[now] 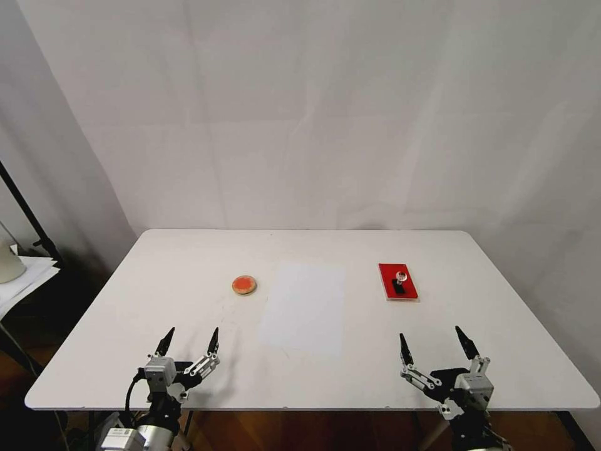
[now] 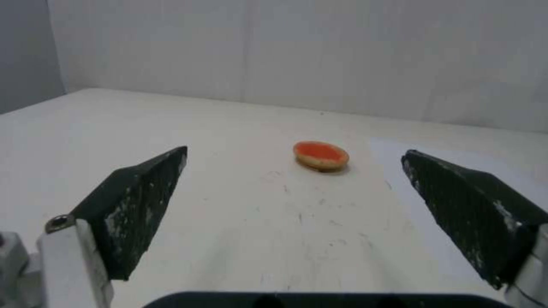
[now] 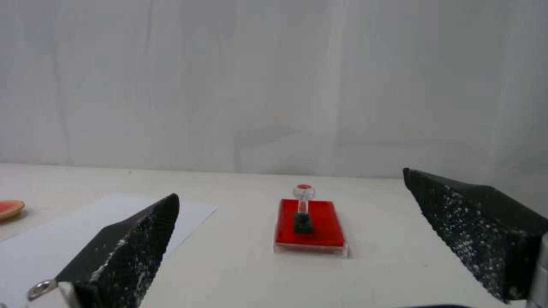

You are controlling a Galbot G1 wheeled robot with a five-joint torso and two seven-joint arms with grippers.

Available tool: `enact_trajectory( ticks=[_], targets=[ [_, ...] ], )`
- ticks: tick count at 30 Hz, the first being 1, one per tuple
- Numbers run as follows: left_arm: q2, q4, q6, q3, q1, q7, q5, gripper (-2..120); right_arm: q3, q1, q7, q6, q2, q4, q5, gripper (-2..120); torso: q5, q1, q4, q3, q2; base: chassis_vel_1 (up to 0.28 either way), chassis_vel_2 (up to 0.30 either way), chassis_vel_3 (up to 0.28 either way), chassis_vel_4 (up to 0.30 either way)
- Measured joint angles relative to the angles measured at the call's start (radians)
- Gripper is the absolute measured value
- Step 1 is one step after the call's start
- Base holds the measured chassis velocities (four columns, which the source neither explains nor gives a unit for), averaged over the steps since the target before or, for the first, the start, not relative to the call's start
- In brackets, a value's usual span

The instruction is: Pick up the stamp from the ink pad and place it onto another ink pad.

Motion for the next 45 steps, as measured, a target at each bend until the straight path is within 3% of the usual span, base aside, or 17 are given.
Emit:
enact_trajectory(
  ticks=[17, 22, 29, 34, 38, 45],
  targets=[
    [0.000, 0.000, 0.000, 0.000, 0.000, 0.000, 0.000, 100, -0.005, 0.027, 0.006, -0.016, -0.018, -0.039, 0.019, 100, 0.0001, 0.000, -0.0001, 0.000, 0.000, 0.000, 0.000, 0.000, 0.000],
    [0.000, 0.000, 0.000, 0.000, 0.000, 0.000, 0.000, 100, -0.022, 0.077, 0.028, -0.041, -0.056, -0.066, 0.041, 100, 0.0002, 0.000, -0.0001, 0.000, 0.000, 0.000, 0.000, 0.000, 0.000],
    [0.000, 0.000, 0.000, 0.000, 0.000, 0.000, 0.000, 100, -0.060, 0.219, 0.036, -0.178, -0.189, -0.098, 0.241, 100, 0.0001, 0.000, 0.0000, 0.000, 0.000, 0.000, 0.000, 0.000, 0.000],
    [0.000, 0.000, 0.000, 0.000, 0.000, 0.000, 0.000, 100, -0.129, 0.405, 0.033, -0.279, -0.325, -0.198, 0.455, 100, 0.0003, 0.000, 0.0001, 0.000, 0.000, 0.000, 0.000, 0.000, 0.000],
    [0.000, 0.000, 0.000, 0.000, 0.000, 0.000, 0.000, 100, -0.191, 0.539, 0.034, -0.311, -0.369, -0.297, 0.527, 100, 0.0002, 0.000, 0.0001, 0.000, 0.000, 0.000, 0.000, 0.000, 0.000],
    [0.000, 0.000, 0.000, 0.000, 0.000, 0.000, 0.000, 100, -0.256, 0.683, 0.044, -0.336, -0.362, -0.400, 0.599, 100, 0.0002, 0.000, 0.0000, 0.000, 0.000, 0.000, 0.000, 0.000, 0.000]
  ],
)
